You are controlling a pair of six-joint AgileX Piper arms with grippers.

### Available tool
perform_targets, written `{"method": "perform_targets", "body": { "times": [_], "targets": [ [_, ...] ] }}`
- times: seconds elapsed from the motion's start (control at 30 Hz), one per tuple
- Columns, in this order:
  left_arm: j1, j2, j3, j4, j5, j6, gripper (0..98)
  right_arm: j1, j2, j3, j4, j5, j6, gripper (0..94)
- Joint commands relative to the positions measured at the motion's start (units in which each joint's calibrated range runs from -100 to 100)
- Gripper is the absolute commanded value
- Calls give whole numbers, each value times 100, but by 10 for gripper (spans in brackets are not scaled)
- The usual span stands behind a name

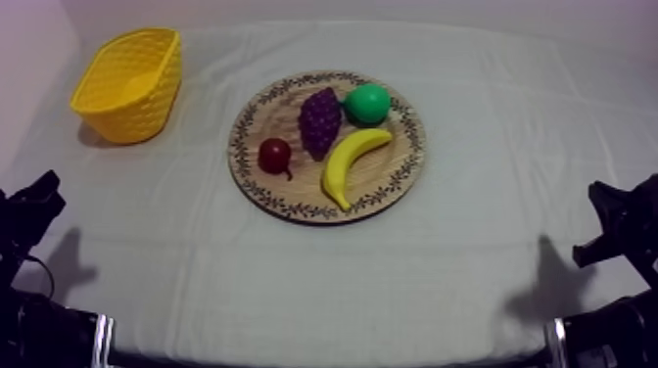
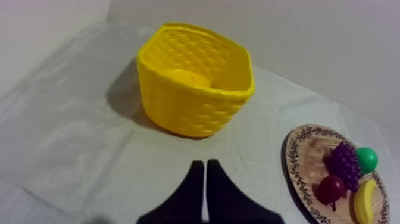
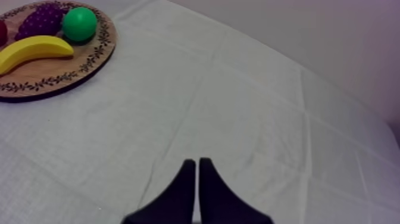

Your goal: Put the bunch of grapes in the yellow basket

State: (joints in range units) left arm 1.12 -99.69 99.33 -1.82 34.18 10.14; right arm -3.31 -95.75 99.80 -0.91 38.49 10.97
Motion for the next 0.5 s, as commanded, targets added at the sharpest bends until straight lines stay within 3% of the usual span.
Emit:
{"method": "perform_targets", "body": {
  "times": [0.0, 0.47],
  "targets": [
    [7, -5, 11, -6, -30, 14, 1, 2, -1, -2, 0, -3, 0, 3],
    [22, -5, 17, -6, -45, 34, 1, 2, -1, -2, 0, -3, 0, 3]
  ]
}}
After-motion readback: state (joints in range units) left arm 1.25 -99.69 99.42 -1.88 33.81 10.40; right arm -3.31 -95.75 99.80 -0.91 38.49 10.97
